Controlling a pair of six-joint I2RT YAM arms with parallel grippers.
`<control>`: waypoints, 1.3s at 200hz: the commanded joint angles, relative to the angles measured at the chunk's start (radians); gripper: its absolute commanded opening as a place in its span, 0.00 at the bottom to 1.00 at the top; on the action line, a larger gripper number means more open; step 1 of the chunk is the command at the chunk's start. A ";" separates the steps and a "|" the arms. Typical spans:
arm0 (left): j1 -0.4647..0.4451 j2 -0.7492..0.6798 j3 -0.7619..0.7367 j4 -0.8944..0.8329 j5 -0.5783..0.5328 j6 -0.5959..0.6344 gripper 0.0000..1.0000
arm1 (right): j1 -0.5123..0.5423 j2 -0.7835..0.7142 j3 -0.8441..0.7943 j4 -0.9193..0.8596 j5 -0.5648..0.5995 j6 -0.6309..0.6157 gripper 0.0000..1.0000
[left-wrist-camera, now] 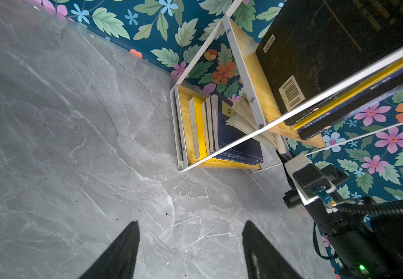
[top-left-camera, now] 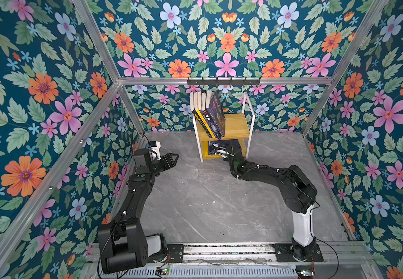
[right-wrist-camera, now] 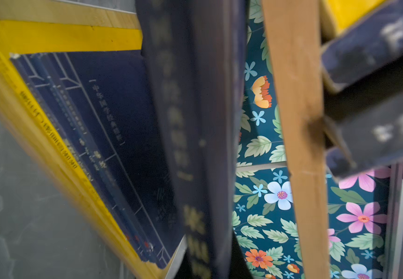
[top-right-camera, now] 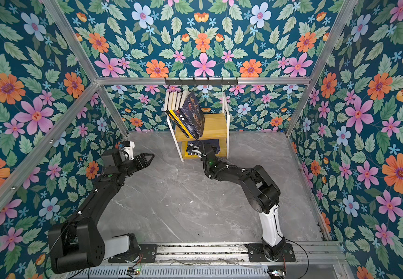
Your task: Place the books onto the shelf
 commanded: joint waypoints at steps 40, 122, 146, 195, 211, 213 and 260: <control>0.015 0.003 -0.001 0.017 0.009 0.007 0.68 | -0.021 0.062 0.074 -0.242 -0.118 0.066 0.00; 0.015 0.008 -0.002 0.022 0.009 0.000 0.68 | -0.061 0.064 0.210 -0.564 -0.231 0.135 0.40; 0.015 0.008 -0.004 0.022 0.007 0.000 0.68 | -0.071 0.089 0.267 -0.590 -0.234 0.142 0.40; 0.015 0.008 -0.007 0.024 0.005 0.002 0.68 | -0.078 0.159 0.411 -0.693 -0.282 0.175 0.49; 0.016 0.006 -0.007 0.023 0.006 0.002 0.68 | -0.076 0.157 0.432 -0.747 -0.321 0.194 0.53; 0.016 0.006 -0.008 0.024 0.006 0.002 0.68 | -0.076 0.154 0.432 -0.756 -0.328 0.196 0.54; 0.018 0.015 -0.009 0.028 0.007 0.002 0.68 | -0.075 0.089 0.417 -0.843 -0.438 0.209 0.60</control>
